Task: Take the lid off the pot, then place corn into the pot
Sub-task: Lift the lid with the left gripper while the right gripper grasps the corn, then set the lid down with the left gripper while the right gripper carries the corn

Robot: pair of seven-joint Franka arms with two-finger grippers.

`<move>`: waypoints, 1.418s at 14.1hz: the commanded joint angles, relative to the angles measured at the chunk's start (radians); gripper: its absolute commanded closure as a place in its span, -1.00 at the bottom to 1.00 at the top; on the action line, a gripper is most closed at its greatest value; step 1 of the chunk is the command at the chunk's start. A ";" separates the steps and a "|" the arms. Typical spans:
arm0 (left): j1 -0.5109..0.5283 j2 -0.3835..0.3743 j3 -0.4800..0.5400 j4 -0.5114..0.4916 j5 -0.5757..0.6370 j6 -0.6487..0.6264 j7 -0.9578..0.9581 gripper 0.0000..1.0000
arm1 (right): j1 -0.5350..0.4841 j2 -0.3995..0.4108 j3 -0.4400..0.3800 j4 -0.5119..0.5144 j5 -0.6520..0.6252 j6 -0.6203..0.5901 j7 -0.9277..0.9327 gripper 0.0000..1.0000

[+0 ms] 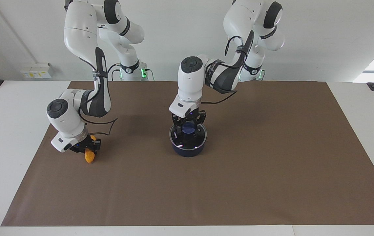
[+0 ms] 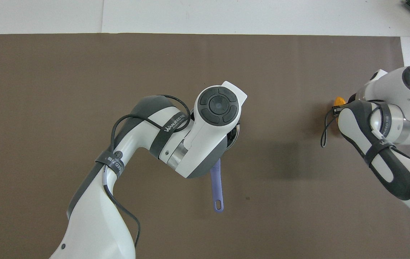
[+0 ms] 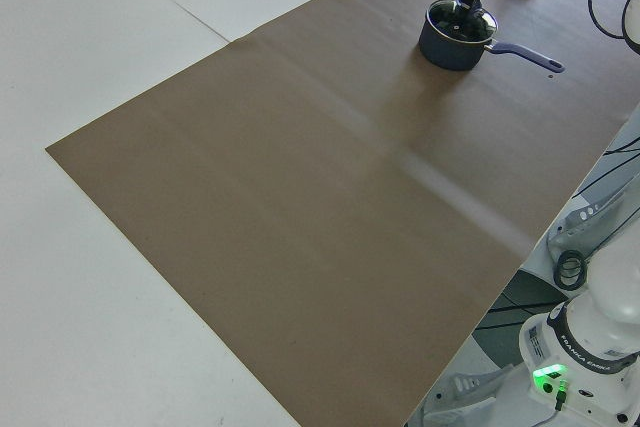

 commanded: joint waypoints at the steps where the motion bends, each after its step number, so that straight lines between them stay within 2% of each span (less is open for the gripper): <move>1: -0.002 0.011 0.006 0.015 0.018 0.011 -0.011 0.67 | -0.005 0.017 0.004 0.070 0.004 -0.064 -0.036 1.00; 4: -0.004 0.009 0.007 0.017 0.016 -0.009 -0.011 0.80 | -0.003 0.017 0.013 0.111 0.001 -0.078 -0.027 1.00; 6: -0.004 -0.007 0.009 0.022 0.013 -0.044 -0.011 1.00 | -0.001 0.017 0.015 0.113 0.002 -0.077 -0.024 1.00; 13: -0.008 -0.084 0.016 0.026 0.023 -0.132 -0.011 1.00 | 0.002 0.014 0.016 0.113 0.016 -0.080 -0.024 1.00; 16: 0.014 -0.144 0.030 0.020 0.021 -0.138 0.003 1.00 | 0.055 -0.055 0.020 0.114 0.019 -0.149 0.017 1.00; 20: 0.120 -0.234 0.027 -0.029 0.007 -0.152 0.144 1.00 | 0.141 -0.113 0.020 0.145 0.008 -0.221 0.152 1.00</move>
